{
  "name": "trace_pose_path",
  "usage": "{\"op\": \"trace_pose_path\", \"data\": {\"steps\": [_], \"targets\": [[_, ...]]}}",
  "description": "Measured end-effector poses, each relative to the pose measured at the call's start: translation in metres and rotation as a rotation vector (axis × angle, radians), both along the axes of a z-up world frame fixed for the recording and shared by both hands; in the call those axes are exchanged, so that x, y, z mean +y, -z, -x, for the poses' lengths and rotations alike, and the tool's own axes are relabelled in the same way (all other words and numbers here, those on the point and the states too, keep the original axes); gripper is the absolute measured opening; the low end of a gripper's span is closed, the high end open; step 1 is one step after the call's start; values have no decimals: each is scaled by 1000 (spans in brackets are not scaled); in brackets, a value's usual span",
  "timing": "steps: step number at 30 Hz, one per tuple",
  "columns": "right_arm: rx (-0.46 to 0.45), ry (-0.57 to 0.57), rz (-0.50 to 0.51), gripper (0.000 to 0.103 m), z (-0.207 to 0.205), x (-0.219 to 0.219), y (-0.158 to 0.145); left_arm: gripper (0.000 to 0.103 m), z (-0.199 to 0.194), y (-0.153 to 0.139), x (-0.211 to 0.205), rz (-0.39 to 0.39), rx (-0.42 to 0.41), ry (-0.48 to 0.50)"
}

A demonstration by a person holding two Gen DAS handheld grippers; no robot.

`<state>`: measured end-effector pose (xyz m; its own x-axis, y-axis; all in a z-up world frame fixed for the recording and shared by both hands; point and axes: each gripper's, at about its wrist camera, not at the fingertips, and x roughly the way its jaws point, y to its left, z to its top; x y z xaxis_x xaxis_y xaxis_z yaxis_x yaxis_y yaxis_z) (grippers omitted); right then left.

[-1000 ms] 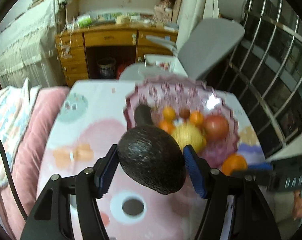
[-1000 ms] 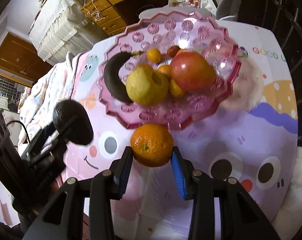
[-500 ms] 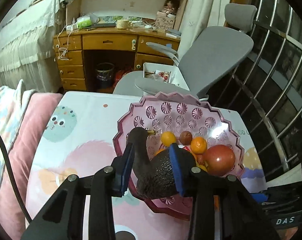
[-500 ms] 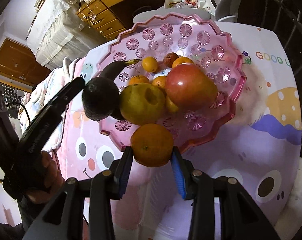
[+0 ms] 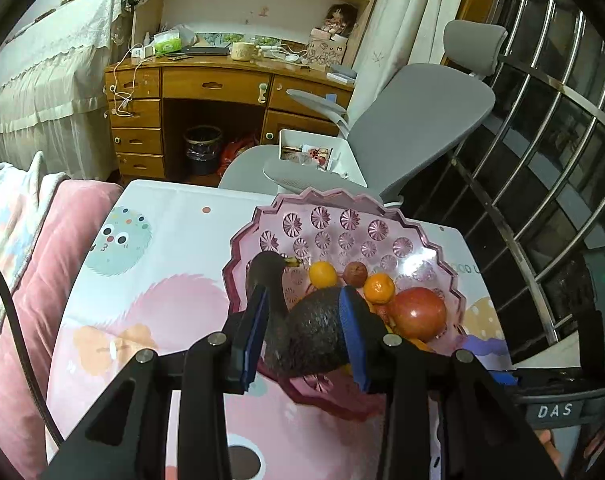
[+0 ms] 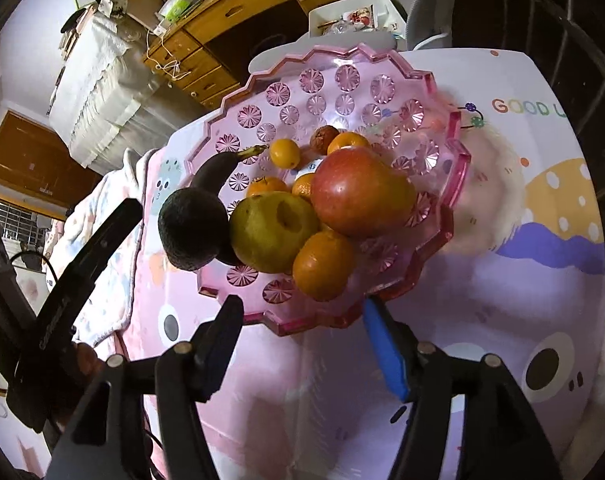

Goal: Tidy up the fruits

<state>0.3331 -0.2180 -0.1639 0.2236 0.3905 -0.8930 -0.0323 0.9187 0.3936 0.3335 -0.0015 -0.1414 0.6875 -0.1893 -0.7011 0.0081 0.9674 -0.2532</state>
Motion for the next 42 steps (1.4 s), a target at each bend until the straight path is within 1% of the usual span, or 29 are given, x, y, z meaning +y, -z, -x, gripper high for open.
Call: {"op": "trace_pose_path", "data": {"steps": [3, 6, 7, 8, 9, 10, 11, 13, 16, 19, 20, 22, 23, 25, 26, 28, 30, 32, 35, 38, 40, 42], "targets": [[-18, 5, 9, 65, 11, 0, 0, 42, 14, 2, 0, 1, 15, -1], [-49, 5, 25, 68, 26, 2, 2, 53, 32, 10, 0, 16, 43, -4], [-56, 5, 28, 68, 32, 2, 4, 59, 39, 14, 0, 27, 54, -3], [-62, 6, 31, 69, 37, 3, 5, 62, 46, 18, 0, 37, 66, 1], [-70, 9, 34, 69, 43, 4, 6, 63, 52, 23, -1, 43, 76, 5], [-83, 15, 41, 69, 52, 5, 8, 65, 58, 28, -1, 49, 94, 12], [-95, 20, 49, 70, 59, 6, 10, 72, 65, 33, -2, 53, 120, 19], [-137, 35, 84, 72, 79, 9, 15, 79, 74, 43, -3, 60, 171, 33], [-172, 65, 140, 72, 113, 11, 25, 79, 95, 58, 0, 81, 255, 51], [-158, 77, 188, 72, 148, 14, 31, 79, 123, 69, 8, 88, 353, 52], [-155, 72, 204, 72, 160, 15, 30, 79, 134, 70, 11, 83, 392, 55], [-138, 50, 254, 72, 189, 20, 25, 79, 152, 67, 18, 88, 436, 67], [-125, 36, 272, 73, 200, 23, 21, 79, 165, 61, 21, 96, 457, 82], [-90, 11, 306, 78, 227, 28, 8, 79, 182, 47, 27, 89, 476, 97], [-80, 8, 310, 79, 236, 29, 1, 79, 191, 37, 30, 79, 479, 100], [-79, 15, 280, 83, 254, 33, -20, 79, 205, 16, 36, 68, 465, 98], [-104, 20, 250, 88, 267, 37, -37, 79, 212, -7, 40, 57, 439, 99], [-144, 19, 246, 90, 273, 40, -58, 82, 219, -33, 43, 43, 393, 107], [-199, 30, 228, 92, 275, 43, -95, 83, 226, -73, 44, -8, 328, 99], [-244, 39, 213, 95, 274, 47, -131, 86, 229, -105, 42, -29, 296, 100], [-276, 37, 197, 96, 275, 49, -155, 86, 231, -124, 39, -22, 265, 115], [-314, 29, 211, 97, 277, 52, -175, 87, 234, -140, 34, -42, 228, 121]]}}
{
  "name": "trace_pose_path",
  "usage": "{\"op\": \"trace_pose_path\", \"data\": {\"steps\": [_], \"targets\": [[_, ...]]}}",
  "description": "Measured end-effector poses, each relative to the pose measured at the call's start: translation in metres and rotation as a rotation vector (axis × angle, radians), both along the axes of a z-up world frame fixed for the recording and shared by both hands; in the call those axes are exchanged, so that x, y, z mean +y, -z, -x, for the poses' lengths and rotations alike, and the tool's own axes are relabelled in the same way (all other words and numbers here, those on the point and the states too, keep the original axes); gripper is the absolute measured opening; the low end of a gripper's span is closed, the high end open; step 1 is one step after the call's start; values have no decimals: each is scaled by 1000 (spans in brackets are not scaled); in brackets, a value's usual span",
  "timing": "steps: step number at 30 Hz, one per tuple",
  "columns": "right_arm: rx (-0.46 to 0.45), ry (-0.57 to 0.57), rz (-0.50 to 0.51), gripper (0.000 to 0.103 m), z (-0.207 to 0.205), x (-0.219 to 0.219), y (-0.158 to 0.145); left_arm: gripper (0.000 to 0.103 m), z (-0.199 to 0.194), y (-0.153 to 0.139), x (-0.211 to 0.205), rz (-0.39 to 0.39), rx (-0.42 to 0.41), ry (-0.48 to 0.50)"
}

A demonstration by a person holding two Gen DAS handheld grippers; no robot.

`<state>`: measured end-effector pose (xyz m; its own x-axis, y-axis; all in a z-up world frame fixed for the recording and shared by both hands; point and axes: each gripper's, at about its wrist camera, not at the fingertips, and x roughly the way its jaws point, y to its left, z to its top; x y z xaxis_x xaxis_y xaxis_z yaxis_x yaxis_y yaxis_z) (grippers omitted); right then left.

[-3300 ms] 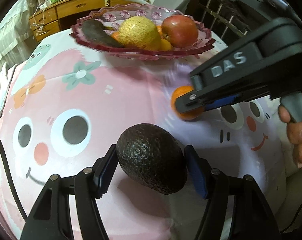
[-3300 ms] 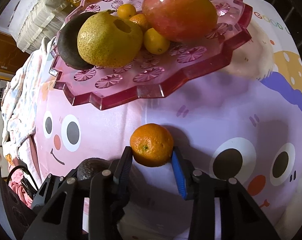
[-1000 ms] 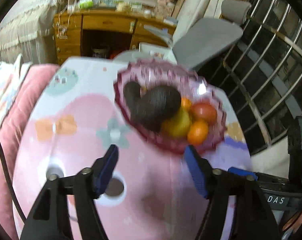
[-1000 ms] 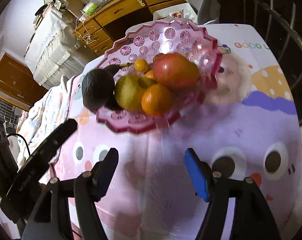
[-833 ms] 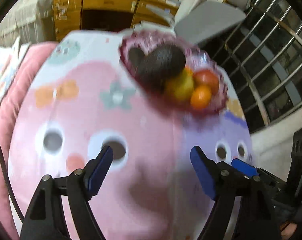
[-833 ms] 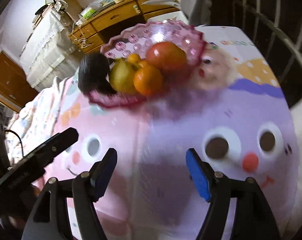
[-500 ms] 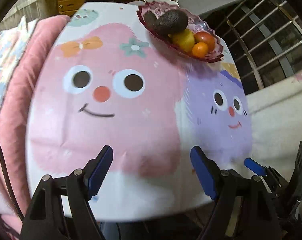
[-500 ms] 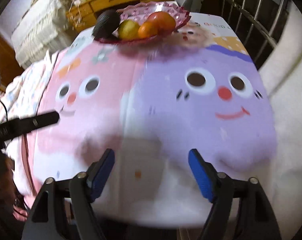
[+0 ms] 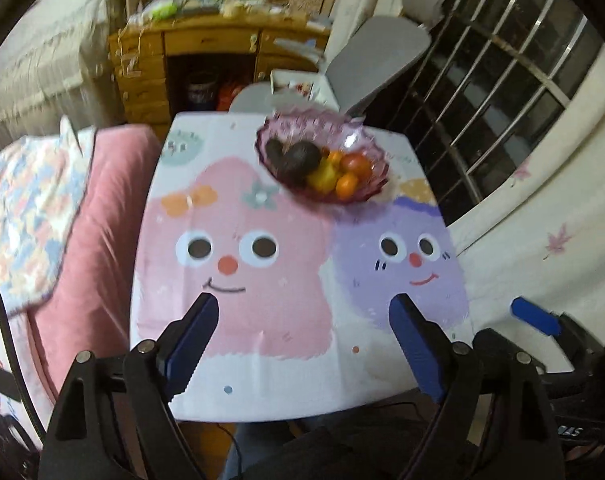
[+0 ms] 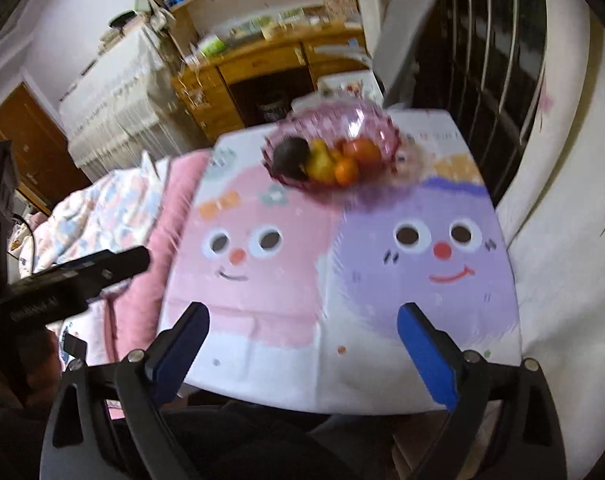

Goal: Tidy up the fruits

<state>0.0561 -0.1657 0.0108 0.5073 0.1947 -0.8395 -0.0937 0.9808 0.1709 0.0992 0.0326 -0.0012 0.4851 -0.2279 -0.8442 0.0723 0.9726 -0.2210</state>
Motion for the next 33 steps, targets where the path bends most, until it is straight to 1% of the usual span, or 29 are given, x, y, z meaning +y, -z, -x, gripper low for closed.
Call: {"op": "trace_pose_path", "data": {"steps": [2, 3, 5, 6, 9, 13, 17, 19, 25, 33], "targets": [[-49, -10, 1, 98, 5, 3, -17, 90, 7, -12, -4, -15, -40, -3], [-71, -9, 6, 98, 8, 3, -21, 90, 9, -15, -7, -24, -52, -9], [-95, -1, 33, 99, 14, 5, -25, 91, 15, -18, -14, -53, -70, -26], [-98, 7, 51, 99, 17, 6, -24, 91, 18, -18, -18, -73, -75, -43], [-82, 24, 65, 99, 22, 4, -18, 93, 23, -18, -26, -83, -83, -46], [-56, 40, 48, 100, 20, -4, -8, 102, 28, -17, -32, -101, -97, -63], [-78, 44, 45, 103, 24, -8, -9, 102, 29, -15, -39, -117, -101, -75], [-96, 46, 47, 103, 25, -9, -11, 102, 27, -15, -41, -126, -105, -75], [-93, 44, 48, 103, 25, -10, -11, 102, 25, -12, -43, -145, -92, -91], [-89, 37, 47, 103, 25, -9, -9, 102, 23, -14, -47, -176, -100, -108]]}}
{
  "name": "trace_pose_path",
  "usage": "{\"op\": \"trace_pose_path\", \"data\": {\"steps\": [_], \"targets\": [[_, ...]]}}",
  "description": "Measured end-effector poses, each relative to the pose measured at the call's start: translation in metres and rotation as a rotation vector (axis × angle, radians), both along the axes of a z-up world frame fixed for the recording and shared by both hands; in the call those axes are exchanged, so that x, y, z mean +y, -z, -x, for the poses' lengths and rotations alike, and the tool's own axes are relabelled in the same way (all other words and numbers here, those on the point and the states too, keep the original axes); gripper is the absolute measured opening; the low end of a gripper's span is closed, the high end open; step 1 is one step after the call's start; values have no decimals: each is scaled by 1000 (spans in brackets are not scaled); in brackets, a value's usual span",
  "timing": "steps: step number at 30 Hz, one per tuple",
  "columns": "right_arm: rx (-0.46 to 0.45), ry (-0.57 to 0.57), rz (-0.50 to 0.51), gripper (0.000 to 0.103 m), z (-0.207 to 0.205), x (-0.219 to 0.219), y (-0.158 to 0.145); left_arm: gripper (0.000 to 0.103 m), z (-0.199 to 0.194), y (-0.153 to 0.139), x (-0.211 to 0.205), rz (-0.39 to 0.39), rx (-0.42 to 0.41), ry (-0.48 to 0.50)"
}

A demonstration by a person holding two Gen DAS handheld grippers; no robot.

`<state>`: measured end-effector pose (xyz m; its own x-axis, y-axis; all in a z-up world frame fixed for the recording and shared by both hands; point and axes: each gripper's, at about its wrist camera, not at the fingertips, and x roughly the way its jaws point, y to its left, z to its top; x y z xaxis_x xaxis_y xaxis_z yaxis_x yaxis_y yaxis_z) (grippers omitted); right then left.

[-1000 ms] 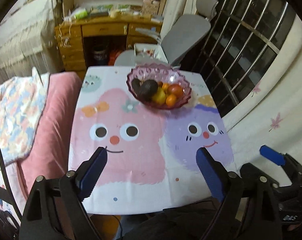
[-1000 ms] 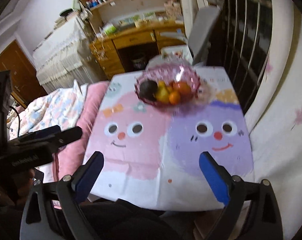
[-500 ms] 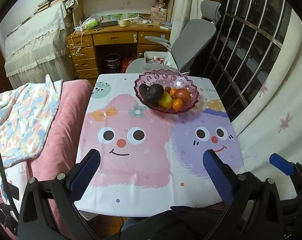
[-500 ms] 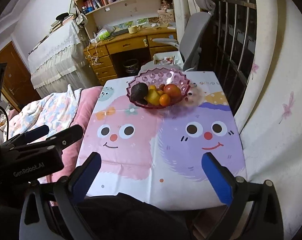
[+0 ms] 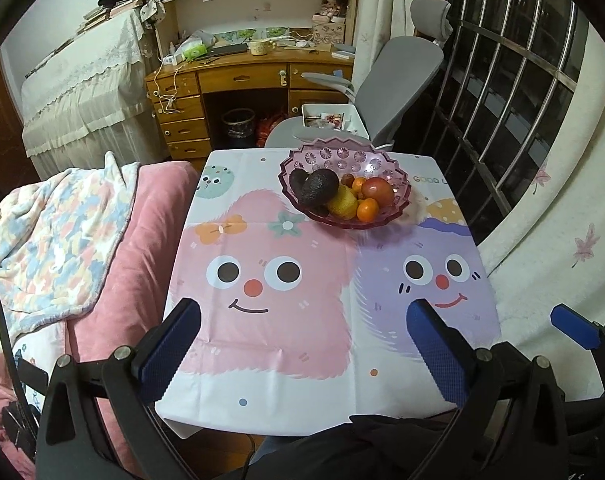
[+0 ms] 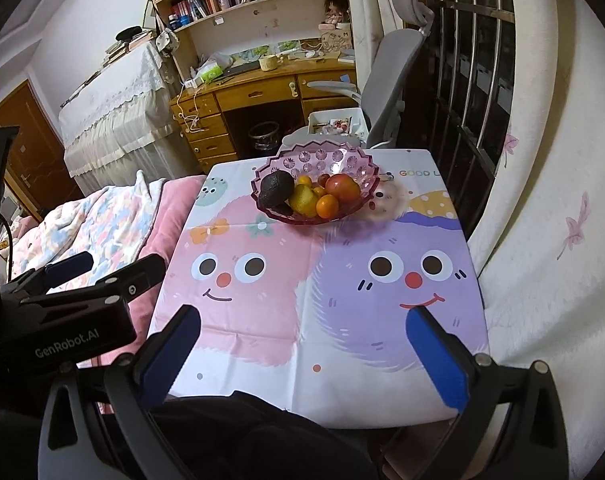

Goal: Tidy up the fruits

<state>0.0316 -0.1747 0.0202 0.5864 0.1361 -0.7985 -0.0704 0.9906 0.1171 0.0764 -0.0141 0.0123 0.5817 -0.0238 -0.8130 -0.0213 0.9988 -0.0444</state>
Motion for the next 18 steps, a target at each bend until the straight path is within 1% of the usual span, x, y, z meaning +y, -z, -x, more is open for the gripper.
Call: {"op": "trace_pose_path", "data": {"steps": [9, 18], "targets": [[14, -14, -3, 103, -4, -5, 6, 102, 0, 0, -2, -10, 2, -4], [16, -14, -3, 103, -5, -6, 5, 102, 3, 0, -2, -18, 0, -6]]}}
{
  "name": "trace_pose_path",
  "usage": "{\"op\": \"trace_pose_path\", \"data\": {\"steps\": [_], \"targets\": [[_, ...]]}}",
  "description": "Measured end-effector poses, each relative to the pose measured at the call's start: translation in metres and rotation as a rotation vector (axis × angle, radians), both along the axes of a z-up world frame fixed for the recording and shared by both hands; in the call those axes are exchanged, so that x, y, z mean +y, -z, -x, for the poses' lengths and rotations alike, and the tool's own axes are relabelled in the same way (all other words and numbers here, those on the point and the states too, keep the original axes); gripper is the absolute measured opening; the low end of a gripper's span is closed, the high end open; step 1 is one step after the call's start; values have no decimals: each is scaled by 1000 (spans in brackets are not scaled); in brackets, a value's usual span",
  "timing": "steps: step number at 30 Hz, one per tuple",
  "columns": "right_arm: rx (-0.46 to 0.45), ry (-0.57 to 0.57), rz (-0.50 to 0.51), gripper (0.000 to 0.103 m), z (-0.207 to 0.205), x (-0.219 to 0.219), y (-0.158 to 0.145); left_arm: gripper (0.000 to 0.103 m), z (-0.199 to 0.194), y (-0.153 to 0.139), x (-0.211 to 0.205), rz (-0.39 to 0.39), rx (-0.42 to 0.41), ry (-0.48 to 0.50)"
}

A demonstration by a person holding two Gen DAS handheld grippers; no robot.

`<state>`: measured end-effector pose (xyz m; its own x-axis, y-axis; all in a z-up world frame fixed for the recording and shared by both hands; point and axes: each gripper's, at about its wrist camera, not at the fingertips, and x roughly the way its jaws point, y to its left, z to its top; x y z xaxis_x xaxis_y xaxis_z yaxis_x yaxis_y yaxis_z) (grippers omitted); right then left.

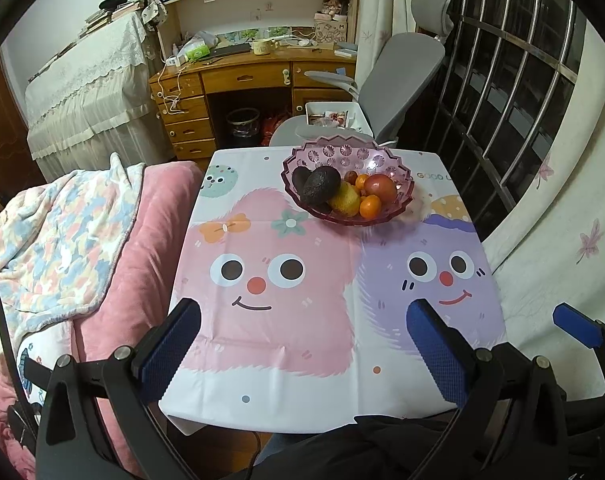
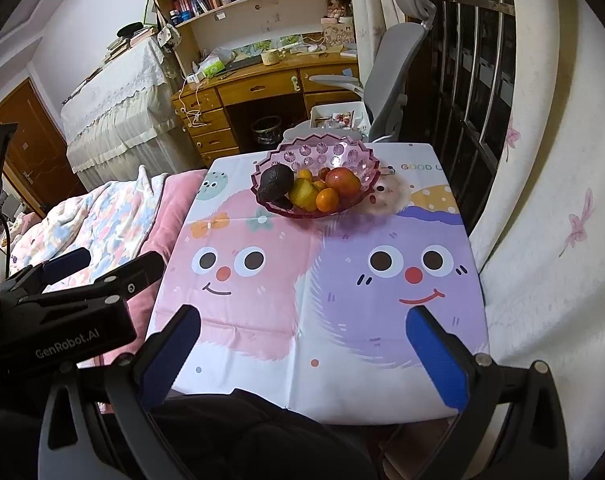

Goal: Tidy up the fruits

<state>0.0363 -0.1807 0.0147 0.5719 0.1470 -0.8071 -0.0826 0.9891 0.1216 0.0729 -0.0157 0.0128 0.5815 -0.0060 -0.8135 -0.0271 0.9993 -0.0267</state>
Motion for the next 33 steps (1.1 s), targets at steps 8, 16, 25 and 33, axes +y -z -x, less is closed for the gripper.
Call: {"op": "trace_pose_path", "data": {"steps": [8, 16, 25, 33], "targets": [[2, -1, -2, 103, 2, -1, 1, 102, 5, 0, 1, -5, -2, -3], [2, 0, -2, 103, 2, -1, 0, 102, 4, 0, 2, -5, -2, 0], [1, 0, -2, 103, 2, -2, 0, 102, 9, -1, 4, -9, -6, -1], [4, 1, -4, 103, 1, -2, -1, 102, 6, -1, 2, -10, -4, 1]]}}
